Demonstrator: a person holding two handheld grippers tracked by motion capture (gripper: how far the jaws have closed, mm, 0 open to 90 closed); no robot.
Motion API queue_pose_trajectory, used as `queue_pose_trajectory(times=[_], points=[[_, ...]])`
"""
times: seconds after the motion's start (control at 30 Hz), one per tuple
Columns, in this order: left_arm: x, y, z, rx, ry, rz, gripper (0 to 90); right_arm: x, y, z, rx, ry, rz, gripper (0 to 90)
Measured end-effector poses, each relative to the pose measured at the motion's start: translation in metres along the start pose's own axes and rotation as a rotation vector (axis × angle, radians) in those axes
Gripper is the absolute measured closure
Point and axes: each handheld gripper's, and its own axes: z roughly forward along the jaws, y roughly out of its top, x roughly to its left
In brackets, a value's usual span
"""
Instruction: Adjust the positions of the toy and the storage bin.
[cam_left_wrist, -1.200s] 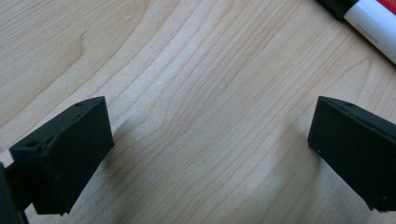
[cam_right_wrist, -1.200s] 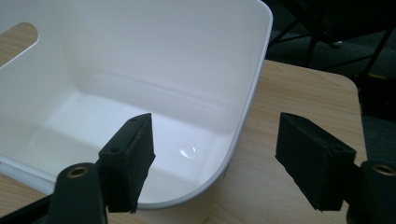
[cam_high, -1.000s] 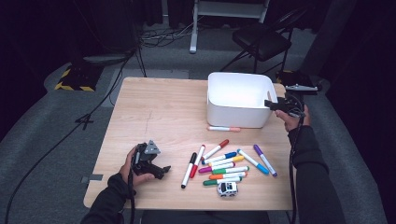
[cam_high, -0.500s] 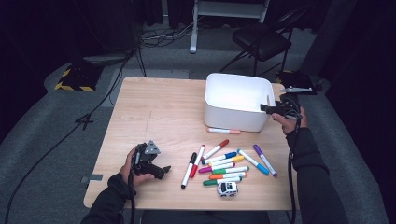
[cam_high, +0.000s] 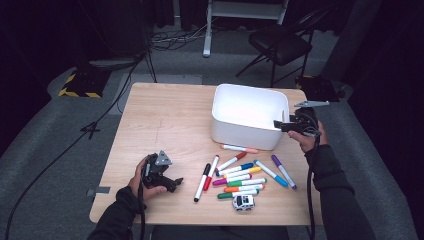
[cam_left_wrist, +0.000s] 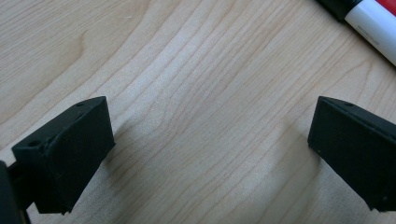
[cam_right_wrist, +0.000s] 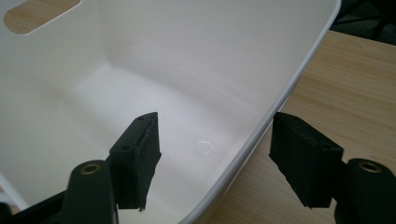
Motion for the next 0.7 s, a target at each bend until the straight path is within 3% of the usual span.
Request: queue_pose_trajectory(times=[0.37,0.7], points=[[-0.001,0.000,0.000,-0.001,0.002,-0.002,0.5,0.012,-0.007,-0.007,-0.003,0.035,-0.031,33.5],[0.000,0.000,0.000,-0.001,0.002,-0.002,0.5,0.015,-0.009,-0.011,-0.001,0.061,-0.090,36.9]])
